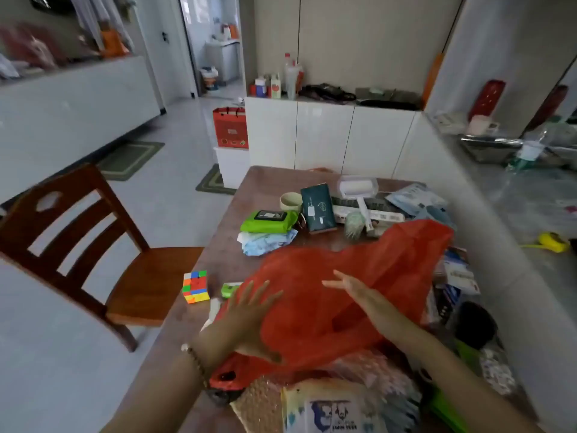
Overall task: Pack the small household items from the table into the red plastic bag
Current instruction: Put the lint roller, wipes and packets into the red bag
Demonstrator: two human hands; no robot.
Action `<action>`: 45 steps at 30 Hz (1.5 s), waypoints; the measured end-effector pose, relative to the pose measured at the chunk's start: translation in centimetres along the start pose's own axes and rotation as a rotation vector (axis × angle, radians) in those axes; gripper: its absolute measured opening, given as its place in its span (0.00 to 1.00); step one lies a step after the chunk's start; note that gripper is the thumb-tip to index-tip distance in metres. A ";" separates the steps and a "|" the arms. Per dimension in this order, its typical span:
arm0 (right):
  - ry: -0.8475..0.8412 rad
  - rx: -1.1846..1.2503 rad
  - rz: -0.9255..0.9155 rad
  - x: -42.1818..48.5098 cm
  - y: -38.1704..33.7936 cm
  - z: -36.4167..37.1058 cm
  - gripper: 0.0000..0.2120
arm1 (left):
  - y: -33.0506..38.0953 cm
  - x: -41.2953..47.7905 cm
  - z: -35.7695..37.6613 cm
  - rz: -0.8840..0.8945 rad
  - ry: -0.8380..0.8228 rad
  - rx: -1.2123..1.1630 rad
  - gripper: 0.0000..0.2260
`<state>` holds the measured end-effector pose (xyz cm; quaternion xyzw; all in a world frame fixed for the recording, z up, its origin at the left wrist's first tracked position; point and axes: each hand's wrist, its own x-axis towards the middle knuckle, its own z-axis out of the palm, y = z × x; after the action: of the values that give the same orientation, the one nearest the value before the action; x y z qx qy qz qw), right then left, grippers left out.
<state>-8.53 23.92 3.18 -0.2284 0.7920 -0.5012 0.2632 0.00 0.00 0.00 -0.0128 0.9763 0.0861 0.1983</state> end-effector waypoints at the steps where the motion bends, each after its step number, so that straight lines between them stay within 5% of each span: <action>1: -0.040 -0.043 0.036 0.0 0.1 0.8 0.31 | -0.3 -0.5 0.4 -0.030 -0.061 0.025 0.57; 4: -0.099 -0.084 0.094 0.4 1.8 2.1 0.43 | -1.0 -1.8 0.7 -0.139 -0.053 0.031 0.55; 6: -0.091 -0.102 0.112 0.5 2.1 2.5 0.46 | -1.3 -2.1 -0.1 -0.163 0.060 0.025 0.42; 9: -0.067 -0.089 0.092 0.9 1.5 2.8 0.33 | -2.8 -1.2 -2.0 -0.127 0.153 -0.286 0.22; 11: -0.053 -0.081 0.068 1.4 1.4 2.9 0.23 | -3.2 -0.6 -3.5 -0.055 0.199 -0.635 0.18; 15: 0.000 -0.068 0.010 2.7 0.5 2.7 0.20 | -2.2 1.3 -7.8 0.131 0.443 -0.934 0.12; 25: 0.230 0.053 0.072 7.3 0.0 -1.7 0.28 | -1.0 8.1 -14.3 0.219 0.631 -1.001 0.15; 30: 0.312 0.088 0.082 10.3 -0.1 -4.4 0.14 | -1.3 12.6 -14.9 0.193 0.593 -0.937 0.17; 38: 0.334 0.180 0.173 17.2 2.7 -10.2 0.23 | -1.4 19.4 -14.6 0.133 0.642 -0.935 0.08; 45: 0.550 0.259 0.264 24.8 5.4 -14.8 0.12 | -2.5 25.6 -14.4 0.114 0.565 -0.978 0.09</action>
<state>-37.41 20.48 -1.10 0.0553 0.7860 -0.6021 0.1292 -28.98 -4.70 2.73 -0.0730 0.8371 0.5320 -0.1044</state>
